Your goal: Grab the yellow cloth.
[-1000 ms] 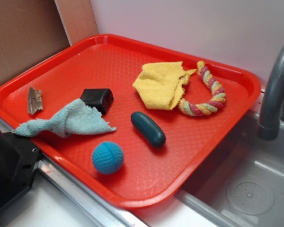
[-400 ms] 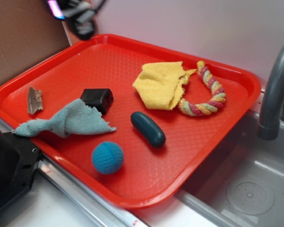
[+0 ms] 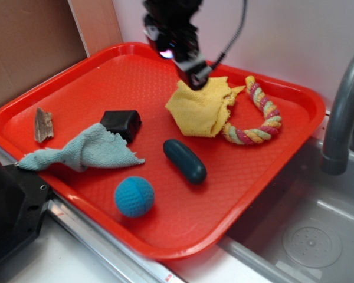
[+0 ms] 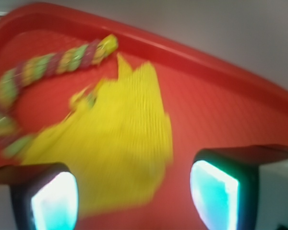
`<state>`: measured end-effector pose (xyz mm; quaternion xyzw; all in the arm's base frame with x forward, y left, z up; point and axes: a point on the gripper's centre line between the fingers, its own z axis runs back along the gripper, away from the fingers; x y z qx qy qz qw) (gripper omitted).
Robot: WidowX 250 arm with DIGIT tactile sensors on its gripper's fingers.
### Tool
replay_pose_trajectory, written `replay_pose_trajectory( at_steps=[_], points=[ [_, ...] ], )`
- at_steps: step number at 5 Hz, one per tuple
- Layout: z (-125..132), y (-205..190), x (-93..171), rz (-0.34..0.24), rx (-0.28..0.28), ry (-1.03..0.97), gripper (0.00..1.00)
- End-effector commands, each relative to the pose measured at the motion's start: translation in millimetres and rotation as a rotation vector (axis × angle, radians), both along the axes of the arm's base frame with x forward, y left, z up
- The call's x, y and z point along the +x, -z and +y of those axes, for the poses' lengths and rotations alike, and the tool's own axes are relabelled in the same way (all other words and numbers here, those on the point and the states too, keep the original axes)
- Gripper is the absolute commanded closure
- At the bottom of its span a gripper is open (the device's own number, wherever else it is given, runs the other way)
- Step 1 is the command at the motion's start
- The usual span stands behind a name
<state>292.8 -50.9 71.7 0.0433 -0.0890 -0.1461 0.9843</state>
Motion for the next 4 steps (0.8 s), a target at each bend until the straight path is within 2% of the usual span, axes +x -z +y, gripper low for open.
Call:
replay_pose_trajectory(
  at_steps=[1, 2, 3, 4],
  points=[
    [20.9, 28.7, 32.0, 0.060, -0.081, 0.019, 0.00],
    [25.8, 36.5, 21.3, 0.105, -0.073, -0.033, 0.59],
    [26.2, 27.1, 14.1, 0.087, -0.077, -0.067, 1.00],
    [20.9, 13.1, 2.2, 0.052, -0.068, -0.072, 1.00]
  ],
)
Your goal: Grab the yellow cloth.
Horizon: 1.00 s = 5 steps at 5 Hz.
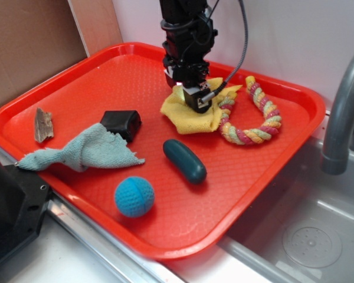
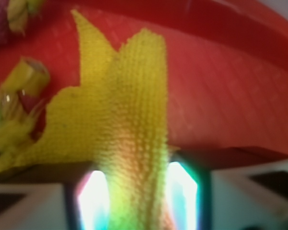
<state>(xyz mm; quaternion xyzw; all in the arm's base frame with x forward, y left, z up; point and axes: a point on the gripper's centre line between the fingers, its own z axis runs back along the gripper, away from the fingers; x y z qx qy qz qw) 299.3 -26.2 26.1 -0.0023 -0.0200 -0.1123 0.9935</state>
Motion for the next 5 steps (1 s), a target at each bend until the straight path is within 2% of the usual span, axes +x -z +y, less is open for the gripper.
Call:
replay_pose_trajectory(
  at_steps=[1, 2, 3, 4, 5],
  points=[
    [-10.7, -43.7, -20.3, -0.096, 0.062, -0.026, 1.00],
    [1.8, -93.4, -40.2, -0.084, 0.099, -0.172, 1.00],
    [35.0, -143.2, -64.6, -0.058, 0.079, -0.422, 1.00],
    [48.5, -192.3, -83.6, -0.127, 0.091, -0.659, 1.00],
    [64.0, -240.4, -92.5, -0.152, -0.011, -0.678, 1.00]
  ],
)
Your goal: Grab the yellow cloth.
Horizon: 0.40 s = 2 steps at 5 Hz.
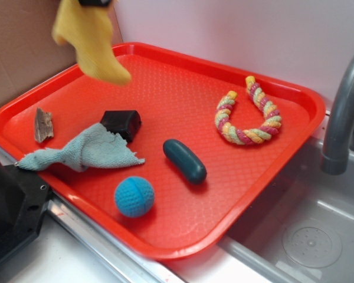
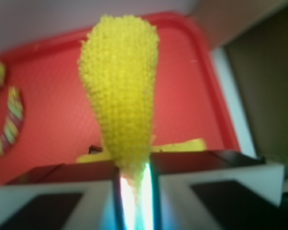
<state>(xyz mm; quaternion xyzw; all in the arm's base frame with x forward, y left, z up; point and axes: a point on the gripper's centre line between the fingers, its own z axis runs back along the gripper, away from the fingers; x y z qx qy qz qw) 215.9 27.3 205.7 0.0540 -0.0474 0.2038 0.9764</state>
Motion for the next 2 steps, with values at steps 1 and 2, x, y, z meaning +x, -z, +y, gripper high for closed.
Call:
replay_pose_trajectory(
  at_steps=[1, 2],
  points=[
    [7.3, -81.7, -5.3, -0.132, -0.059, -0.010, 1.00],
    [8.7, -77.8, -1.9, -0.133, -0.066, 0.015, 1.00]
  ],
)
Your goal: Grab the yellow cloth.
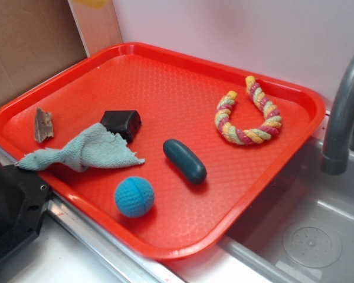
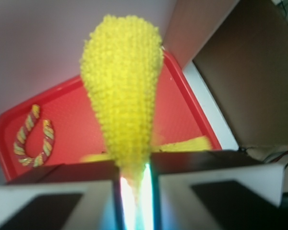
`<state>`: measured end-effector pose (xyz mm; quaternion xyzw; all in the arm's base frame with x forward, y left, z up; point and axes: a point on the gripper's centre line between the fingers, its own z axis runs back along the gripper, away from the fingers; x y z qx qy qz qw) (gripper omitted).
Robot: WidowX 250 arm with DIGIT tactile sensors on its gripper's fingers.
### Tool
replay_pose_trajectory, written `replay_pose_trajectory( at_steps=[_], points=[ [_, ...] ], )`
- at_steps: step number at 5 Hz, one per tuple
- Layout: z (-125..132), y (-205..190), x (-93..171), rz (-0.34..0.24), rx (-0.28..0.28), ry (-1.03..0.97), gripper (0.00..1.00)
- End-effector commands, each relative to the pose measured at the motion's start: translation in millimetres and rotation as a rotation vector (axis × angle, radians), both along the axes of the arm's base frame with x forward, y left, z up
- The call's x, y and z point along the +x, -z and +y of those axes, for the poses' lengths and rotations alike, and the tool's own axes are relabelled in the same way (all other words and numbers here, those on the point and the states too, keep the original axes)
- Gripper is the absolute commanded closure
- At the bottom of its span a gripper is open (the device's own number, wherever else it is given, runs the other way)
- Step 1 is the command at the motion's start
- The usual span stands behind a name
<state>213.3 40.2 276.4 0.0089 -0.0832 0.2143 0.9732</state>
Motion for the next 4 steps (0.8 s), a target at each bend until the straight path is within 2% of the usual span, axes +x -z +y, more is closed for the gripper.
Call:
replay_pose_trajectory(
  at_steps=[1, 3, 4],
  points=[
    [-8.3, -3.0, 3.7, -0.039, 0.012, 0.048, 1.00],
    [-21.6, 17.9, 11.2, 0.002, 0.036, 0.082, 1.00],
    [-25.4, 21.5, 13.0, -0.010, 0.011, 0.118, 1.00]
  ],
)
